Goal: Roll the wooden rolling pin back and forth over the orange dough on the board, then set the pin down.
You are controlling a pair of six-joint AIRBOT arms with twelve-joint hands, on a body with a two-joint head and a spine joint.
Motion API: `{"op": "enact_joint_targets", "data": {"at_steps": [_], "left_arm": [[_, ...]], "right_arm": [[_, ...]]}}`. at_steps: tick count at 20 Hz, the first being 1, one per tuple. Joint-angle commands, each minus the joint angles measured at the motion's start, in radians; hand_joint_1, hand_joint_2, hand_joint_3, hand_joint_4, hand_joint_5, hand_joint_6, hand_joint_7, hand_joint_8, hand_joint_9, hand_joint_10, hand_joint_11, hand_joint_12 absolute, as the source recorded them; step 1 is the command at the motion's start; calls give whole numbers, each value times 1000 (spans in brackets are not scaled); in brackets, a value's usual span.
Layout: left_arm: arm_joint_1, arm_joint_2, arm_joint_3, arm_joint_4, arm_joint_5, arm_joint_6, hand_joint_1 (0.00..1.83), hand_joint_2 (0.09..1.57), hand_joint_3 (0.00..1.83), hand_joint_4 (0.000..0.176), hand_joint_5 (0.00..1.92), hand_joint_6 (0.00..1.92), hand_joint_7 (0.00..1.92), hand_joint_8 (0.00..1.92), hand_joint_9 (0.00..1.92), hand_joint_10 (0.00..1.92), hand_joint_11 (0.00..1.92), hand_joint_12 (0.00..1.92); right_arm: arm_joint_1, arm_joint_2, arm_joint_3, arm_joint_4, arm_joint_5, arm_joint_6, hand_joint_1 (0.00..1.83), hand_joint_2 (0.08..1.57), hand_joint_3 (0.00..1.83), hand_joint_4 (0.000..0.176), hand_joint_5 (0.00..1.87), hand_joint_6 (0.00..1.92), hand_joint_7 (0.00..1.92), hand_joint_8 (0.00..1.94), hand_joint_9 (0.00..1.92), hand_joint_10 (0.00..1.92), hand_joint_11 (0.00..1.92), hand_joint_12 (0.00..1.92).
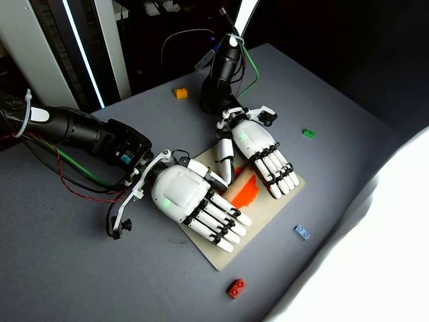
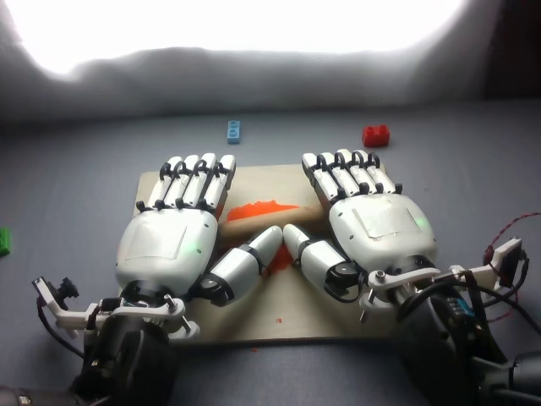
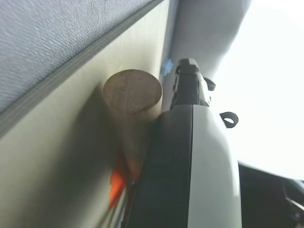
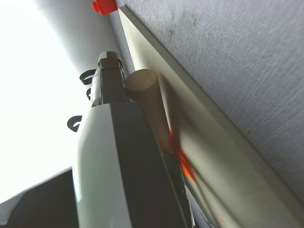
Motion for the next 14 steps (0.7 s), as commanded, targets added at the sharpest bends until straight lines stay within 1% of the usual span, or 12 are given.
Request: {"op": "enact_joint_targets", "data": {"at_steps": [1, 11, 14], "left_arm": [[-3, -8, 7, 15, -53, 4, 0, 1299, 0, 0, 0, 0, 0, 0, 0, 0, 0, 0], [-2, -13, 19, 13, -45, 1, 0, 1271, 0, 0, 0, 0, 0, 0, 0, 0, 0, 0], [2, -17, 26, 12, -40, 1, 0, 1285, 0, 0, 0, 0, 0, 0, 0, 0, 0, 0]], "right_arm": [[12, 1, 7, -40, 70, 6, 0, 1408, 5, 0, 0, 0, 0, 0, 0, 0, 0, 0], [19, -2, 44, -33, 36, 26, 0, 1416, 8, 0, 0, 0, 0, 0, 0, 0, 0, 0], [21, -4, 59, -33, 28, 34, 0, 1415, 7, 0, 0, 0, 0, 0, 0, 0, 0, 0]]}}
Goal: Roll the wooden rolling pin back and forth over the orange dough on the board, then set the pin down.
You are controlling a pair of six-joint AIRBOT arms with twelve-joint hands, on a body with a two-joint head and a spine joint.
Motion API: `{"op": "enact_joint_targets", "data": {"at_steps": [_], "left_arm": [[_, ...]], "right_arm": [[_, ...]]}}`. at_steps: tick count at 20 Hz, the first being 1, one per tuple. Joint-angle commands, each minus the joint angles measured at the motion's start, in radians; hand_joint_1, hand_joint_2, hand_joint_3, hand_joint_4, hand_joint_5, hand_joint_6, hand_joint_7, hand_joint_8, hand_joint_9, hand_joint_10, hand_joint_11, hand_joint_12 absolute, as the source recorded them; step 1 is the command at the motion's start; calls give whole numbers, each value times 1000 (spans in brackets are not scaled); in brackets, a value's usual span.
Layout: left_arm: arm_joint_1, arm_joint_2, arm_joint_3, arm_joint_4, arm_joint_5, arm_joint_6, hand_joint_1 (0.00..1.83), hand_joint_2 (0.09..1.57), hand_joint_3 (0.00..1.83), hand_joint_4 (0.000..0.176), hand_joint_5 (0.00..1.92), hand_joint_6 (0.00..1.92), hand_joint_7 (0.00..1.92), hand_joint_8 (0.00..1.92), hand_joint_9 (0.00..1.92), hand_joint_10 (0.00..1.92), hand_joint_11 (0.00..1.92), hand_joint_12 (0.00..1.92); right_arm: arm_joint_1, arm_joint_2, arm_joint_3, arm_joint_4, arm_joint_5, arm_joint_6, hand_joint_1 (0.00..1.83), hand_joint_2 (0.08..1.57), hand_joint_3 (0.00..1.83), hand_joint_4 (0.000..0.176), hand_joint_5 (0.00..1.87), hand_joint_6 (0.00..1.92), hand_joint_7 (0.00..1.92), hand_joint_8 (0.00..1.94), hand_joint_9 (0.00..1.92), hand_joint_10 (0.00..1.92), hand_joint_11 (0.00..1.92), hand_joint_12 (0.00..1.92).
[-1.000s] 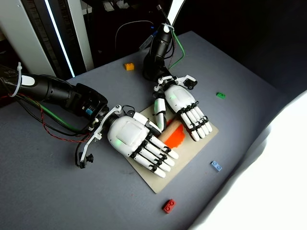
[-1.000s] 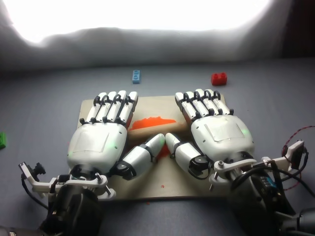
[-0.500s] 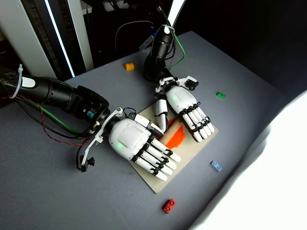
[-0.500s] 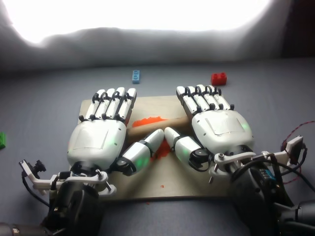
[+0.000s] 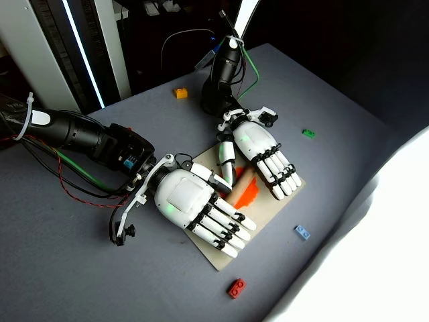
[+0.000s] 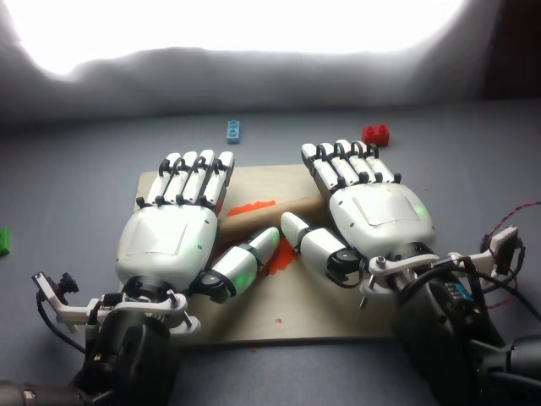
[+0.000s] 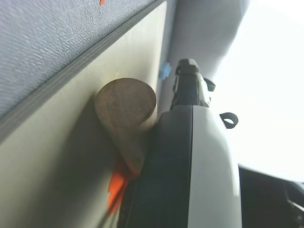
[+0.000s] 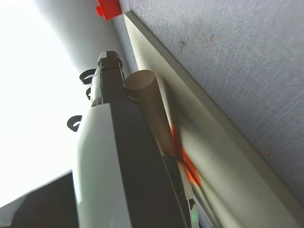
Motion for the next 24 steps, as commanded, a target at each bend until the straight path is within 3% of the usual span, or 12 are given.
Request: {"op": "enact_joint_targets", "data": {"at_steps": [1, 24], "left_arm": [[9, -7, 9, 20, -44, -6, 0, 1283, 0, 0, 0, 0, 0, 0, 0, 0, 0, 0], [-32, -42, 120, 16, 49, -64, 0, 1371, 30, 0, 0, 0, 0, 0, 0, 0, 0, 0]], "right_arm": [[10, 2, 11, -17, 67, -3, 0, 1414, 6, 0, 0, 0, 0, 0, 0, 0, 0, 0], [12, -3, 73, -16, 17, 24, 0, 1457, 24, 0, 10, 4, 9, 3, 0, 0, 0, 0]]}}
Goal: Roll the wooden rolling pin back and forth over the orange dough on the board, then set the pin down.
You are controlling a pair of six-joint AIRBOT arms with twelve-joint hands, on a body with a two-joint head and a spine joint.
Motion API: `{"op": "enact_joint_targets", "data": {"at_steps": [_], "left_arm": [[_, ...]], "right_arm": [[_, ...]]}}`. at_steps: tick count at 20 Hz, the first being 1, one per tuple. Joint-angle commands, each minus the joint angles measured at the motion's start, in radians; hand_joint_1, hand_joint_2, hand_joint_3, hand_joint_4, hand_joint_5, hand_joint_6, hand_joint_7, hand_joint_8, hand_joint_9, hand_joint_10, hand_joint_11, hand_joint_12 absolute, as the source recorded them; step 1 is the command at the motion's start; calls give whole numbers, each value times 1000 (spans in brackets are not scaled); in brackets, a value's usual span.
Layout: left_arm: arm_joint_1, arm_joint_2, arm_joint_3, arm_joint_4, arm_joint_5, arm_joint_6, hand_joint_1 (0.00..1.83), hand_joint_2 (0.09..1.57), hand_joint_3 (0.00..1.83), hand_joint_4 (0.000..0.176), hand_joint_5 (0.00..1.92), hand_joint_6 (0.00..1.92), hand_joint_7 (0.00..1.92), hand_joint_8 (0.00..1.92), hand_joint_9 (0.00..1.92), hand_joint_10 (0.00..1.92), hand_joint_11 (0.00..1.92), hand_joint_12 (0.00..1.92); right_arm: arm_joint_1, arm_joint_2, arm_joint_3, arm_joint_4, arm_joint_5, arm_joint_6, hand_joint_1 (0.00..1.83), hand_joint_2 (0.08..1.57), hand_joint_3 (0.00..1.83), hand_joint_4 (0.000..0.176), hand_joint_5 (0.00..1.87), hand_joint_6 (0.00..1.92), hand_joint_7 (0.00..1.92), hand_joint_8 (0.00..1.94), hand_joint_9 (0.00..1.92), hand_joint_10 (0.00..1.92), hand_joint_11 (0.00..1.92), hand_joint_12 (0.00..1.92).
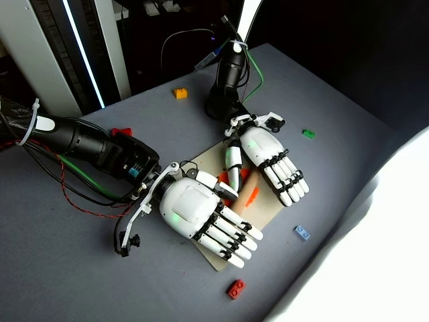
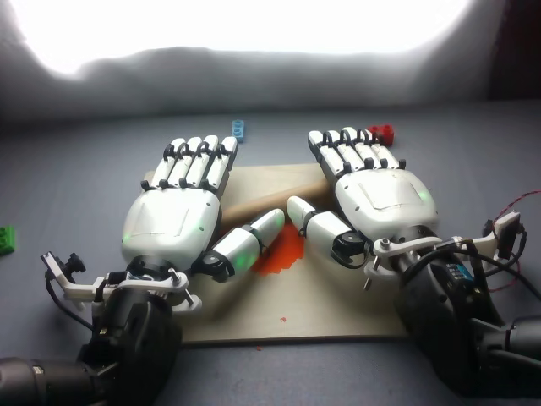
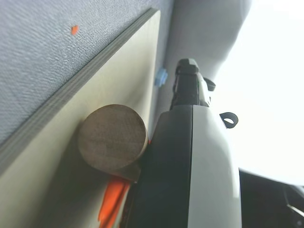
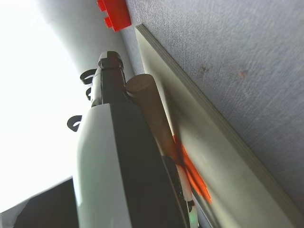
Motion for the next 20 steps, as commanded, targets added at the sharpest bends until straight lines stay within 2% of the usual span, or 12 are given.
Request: {"op": "enact_joint_targets", "data": {"at_steps": [1, 20], "left_arm": [[-4, -10, 13, -8, -17, -5, 0, 1371, 29, 0, 0, 0, 0, 0, 0, 0, 0, 0], [-6, -4, 52, -26, 15, 19, 0, 1355, 13, 0, 0, 0, 0, 0, 0, 0, 0, 0]], "right_arm": [[0, 2, 9, -14, 56, -1, 0, 1459, 24, 0, 21, 9, 22, 9, 0, 0, 0, 0], [1, 0, 30, -14, 52, 11, 0, 1462, 20, 0, 9, 4, 0, 0, 0, 0, 0, 0]]}}
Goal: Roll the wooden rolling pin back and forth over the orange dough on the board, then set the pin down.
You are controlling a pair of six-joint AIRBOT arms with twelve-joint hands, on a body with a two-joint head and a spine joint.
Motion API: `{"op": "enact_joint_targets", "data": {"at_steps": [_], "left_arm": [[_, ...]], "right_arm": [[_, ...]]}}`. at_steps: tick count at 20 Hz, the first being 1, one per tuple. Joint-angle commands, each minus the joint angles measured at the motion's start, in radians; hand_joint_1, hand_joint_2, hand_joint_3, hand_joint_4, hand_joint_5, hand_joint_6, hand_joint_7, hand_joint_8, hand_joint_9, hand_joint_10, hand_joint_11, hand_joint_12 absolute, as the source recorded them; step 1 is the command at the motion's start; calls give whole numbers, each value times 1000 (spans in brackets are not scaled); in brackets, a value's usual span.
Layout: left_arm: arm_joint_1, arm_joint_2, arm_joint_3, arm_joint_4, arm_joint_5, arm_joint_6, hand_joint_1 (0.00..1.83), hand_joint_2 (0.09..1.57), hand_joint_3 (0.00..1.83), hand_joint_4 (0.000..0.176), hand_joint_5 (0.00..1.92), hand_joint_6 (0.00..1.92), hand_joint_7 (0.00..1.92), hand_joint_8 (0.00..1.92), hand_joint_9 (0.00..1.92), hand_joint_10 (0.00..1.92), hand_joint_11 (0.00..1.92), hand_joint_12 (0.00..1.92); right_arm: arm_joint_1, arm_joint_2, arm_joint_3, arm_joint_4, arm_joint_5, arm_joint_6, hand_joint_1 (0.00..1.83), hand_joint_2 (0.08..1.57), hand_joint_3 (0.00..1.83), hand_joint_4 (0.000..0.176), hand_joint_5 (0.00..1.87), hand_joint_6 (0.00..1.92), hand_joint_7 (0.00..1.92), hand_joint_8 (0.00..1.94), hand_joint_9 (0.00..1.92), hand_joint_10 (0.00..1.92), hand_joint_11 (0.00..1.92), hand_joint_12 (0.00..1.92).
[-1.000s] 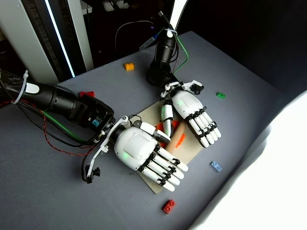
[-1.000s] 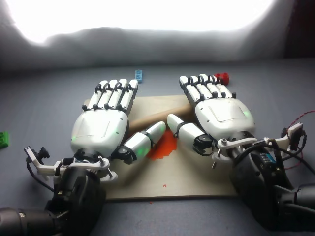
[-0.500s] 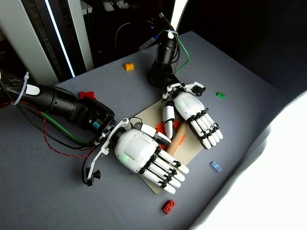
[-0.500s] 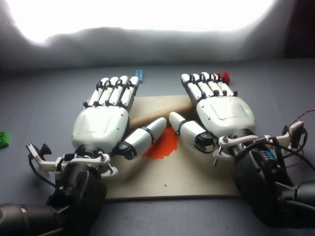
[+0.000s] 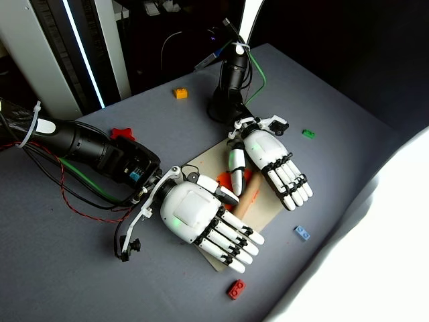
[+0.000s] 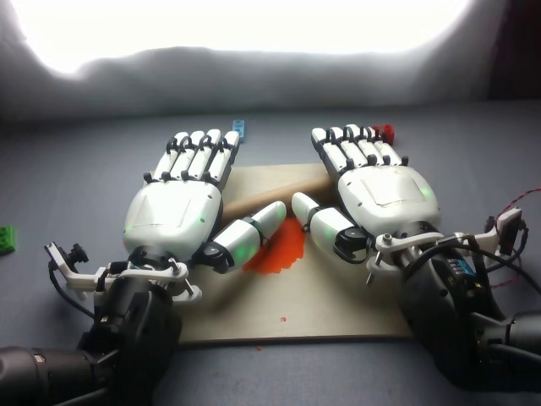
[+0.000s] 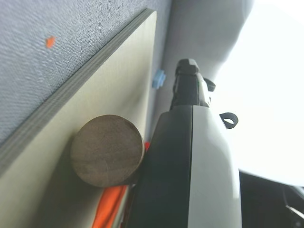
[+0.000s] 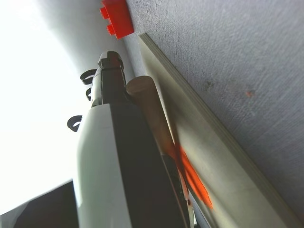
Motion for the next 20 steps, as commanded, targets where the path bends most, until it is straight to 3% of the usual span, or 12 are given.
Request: {"op": "enact_joint_targets", "data": {"at_steps": [1, 13, 20], "left_arm": [[5, 2, 16, -36, -17, 28, 0, 1346, 8, 0, 0, 0, 0, 0, 0, 0, 0, 0], [-4, -2, 64, -51, 45, 64, 0, 1351, 8, 0, 0, 0, 0, 0, 0, 0, 0, 0], [-7, -22, 96, -50, 45, 34, 0, 1358, 9, 0, 0, 0, 0, 0, 0, 0, 0, 0]], "right_arm": [[-1, 3, 8, -13, 64, 3, 0, 1458, 18, 0, 28, 11, 0, 0, 0, 0, 0, 0], [1, 2, 14, -13, 59, 13, 0, 1451, 12, 0, 15, 6, 0, 0, 0, 0, 0, 0], [3, 2, 15, -13, 59, 15, 0, 1443, 7, 0, 0, 0, 0, 0, 0, 0, 0, 0]]}}
